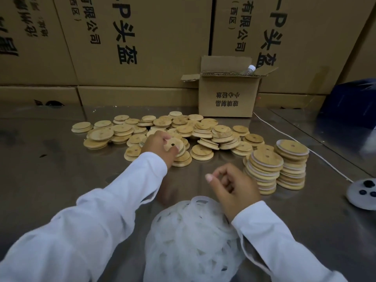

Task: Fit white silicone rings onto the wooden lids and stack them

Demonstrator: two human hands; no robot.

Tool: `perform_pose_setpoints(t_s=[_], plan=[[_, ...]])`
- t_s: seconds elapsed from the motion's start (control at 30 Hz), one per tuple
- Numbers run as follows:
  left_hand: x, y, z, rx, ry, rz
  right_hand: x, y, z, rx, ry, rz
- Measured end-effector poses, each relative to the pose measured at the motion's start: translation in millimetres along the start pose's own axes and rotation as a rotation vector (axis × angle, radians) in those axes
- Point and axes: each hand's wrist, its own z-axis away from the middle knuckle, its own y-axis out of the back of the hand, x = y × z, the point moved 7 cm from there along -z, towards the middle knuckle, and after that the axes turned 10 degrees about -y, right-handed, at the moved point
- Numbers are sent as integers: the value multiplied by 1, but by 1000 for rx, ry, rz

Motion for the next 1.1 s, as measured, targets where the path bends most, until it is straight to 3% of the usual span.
perform_pose_setpoints(t_s=[0.3, 0.63, 0.73, 0.83, 0.9, 1.0, 1.1], plan=[[0, -29, -27, -216, -18, -466, 0, -2, -4, -50, 17, 24], [1, -2, -12, -124, 211, -243, 1, 3, -3, -31, -29, -5], [1, 4, 0, -121, 161, -179, 3, 1, -2, -123, -103, -41], [8, 14, 21, -63, 129, 77, 5, -2, -1, -297, -176, -75], [8, 18, 40, -30, 298, 479, 3, -2, 1, -424, -196, -76], [14, 7, 76, -129, 514, 975, 4, -2, 4, -540, -168, 63], [16, -1, 102, -190, 491, 1075, 7, -5, 5, -560, -127, 224]])
